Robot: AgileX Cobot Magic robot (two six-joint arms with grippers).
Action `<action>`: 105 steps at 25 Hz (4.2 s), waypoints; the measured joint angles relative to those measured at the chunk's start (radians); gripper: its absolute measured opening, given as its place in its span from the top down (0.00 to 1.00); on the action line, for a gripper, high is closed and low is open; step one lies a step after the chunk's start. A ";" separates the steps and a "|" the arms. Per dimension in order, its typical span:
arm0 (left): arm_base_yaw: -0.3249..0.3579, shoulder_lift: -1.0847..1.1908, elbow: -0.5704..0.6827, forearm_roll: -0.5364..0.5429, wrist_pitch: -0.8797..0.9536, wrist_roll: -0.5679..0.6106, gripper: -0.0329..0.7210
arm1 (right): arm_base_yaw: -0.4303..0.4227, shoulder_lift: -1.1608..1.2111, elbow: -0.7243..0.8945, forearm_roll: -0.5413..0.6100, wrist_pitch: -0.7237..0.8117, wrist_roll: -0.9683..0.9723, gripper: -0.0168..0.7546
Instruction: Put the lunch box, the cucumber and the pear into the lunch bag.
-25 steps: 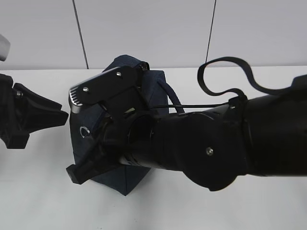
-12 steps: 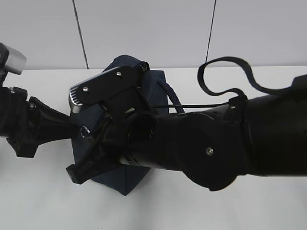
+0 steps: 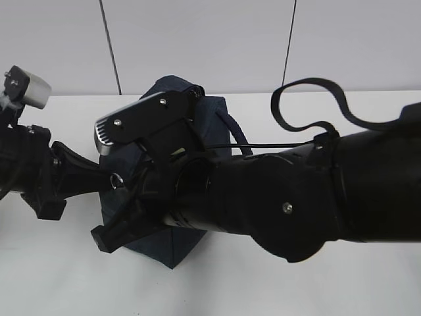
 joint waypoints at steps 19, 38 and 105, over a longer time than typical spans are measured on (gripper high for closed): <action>0.000 0.000 0.000 -0.008 -0.004 0.001 0.95 | -0.092 0.000 -0.086 0.245 -0.013 -0.019 0.98; 0.000 0.000 0.000 -0.007 -0.007 0.001 0.95 | -0.189 -0.014 -0.181 0.380 0.030 -0.019 0.98; -0.002 0.000 0.000 0.020 -0.005 -0.025 0.90 | -0.594 0.393 -0.494 0.591 0.270 -0.176 0.76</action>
